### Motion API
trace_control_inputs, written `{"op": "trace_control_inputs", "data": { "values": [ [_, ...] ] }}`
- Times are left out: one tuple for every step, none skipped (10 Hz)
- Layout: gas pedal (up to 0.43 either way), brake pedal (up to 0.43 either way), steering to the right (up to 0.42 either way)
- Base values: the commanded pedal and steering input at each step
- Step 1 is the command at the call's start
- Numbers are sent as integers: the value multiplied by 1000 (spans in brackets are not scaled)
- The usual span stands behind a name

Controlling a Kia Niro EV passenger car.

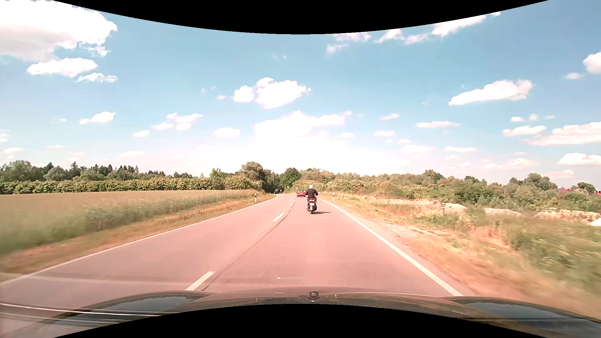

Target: Follow the waypoints while adhering to traffic rules and regulations

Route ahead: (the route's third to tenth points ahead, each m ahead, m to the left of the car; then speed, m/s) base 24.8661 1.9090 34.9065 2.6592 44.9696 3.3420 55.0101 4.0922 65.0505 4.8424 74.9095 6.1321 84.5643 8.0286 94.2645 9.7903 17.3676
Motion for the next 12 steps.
{"op": "trace_control_inputs", "data": {
  "values": [
    [130, 12, -8],
    [130, 12, -6],
    [130, 12, -4],
    [130, 12, -3],
    [138, 12, -3],
    [138, 12, -3],
    [138, 12, -3],
    [138, 12, -3],
    [138, 12, -4],
    [150, 12, -6],
    [150, 12, -9],
    [150, 12, -11]
  ]
}}
